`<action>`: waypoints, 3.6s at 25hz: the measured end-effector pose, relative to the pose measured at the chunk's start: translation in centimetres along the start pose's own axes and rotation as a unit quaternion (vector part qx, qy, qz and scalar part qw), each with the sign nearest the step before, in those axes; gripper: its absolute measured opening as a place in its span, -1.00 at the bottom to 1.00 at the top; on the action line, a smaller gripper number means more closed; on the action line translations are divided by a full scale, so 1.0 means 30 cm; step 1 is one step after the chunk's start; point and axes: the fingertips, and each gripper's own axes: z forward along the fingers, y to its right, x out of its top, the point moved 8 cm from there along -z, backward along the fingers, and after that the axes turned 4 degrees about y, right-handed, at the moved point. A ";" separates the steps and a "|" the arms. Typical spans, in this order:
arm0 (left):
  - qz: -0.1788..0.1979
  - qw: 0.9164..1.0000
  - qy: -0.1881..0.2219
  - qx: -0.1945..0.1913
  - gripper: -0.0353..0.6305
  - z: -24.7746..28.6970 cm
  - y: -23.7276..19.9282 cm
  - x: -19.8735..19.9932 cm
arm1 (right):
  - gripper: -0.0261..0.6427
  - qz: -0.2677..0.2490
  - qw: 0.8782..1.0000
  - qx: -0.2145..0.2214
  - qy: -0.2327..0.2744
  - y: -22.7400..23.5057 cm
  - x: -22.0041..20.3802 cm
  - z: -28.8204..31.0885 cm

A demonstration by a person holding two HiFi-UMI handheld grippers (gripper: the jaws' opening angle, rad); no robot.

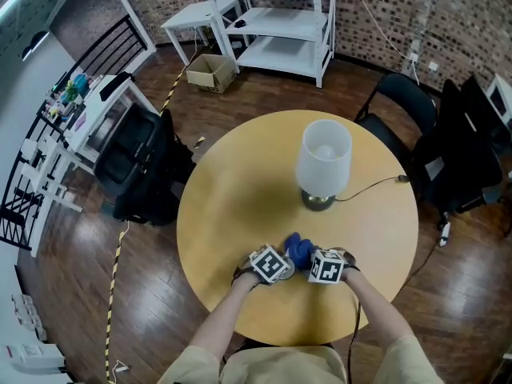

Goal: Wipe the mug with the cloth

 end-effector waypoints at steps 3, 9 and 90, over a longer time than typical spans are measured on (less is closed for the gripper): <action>-0.013 0.999 0.021 0.021 -0.73 -0.013 0.004 0.011 | -0.70 -0.006 1.000 -0.009 -0.006 -0.008 -0.001 -0.002; -0.071 0.995 0.020 0.061 -0.73 -0.004 0.007 -0.001 | -0.70 0.003 0.999 -0.041 -0.006 -0.051 -0.022 -0.010; -0.220 0.974 0.039 0.030 -0.02 -0.049 0.056 -0.149 | -0.70 0.169 0.975 -0.136 0.046 -0.289 0.005 0.095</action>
